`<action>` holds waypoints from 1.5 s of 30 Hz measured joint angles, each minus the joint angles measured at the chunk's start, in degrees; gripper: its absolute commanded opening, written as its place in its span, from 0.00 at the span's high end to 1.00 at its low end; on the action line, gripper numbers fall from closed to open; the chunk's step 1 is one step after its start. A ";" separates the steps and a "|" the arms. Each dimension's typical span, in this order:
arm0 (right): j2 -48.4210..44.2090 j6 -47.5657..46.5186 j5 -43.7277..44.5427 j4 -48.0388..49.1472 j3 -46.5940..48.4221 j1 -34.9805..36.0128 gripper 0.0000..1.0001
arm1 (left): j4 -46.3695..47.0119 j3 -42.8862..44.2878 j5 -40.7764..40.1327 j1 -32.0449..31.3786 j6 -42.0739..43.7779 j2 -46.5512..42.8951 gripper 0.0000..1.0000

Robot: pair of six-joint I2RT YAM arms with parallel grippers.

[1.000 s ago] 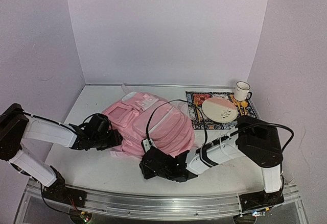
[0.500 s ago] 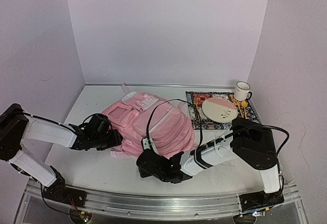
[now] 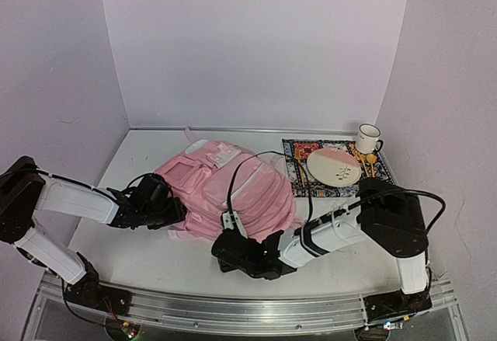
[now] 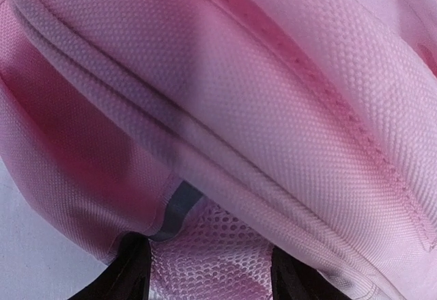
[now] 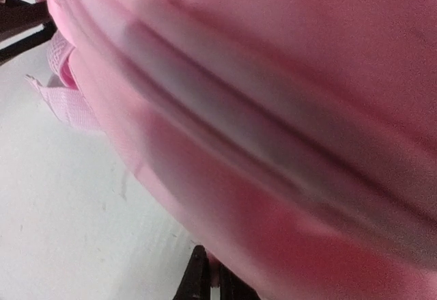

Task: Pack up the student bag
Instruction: Zip the student bag into the largest pocket of the bag, then hold the largest pocket of the student bag.

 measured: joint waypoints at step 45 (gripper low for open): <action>6.53 -22.43 -17.03 -9.08 23.13 1.00 1.00 | -9.60 1.03 14.61 18.82 -1.18 -15.11 0.10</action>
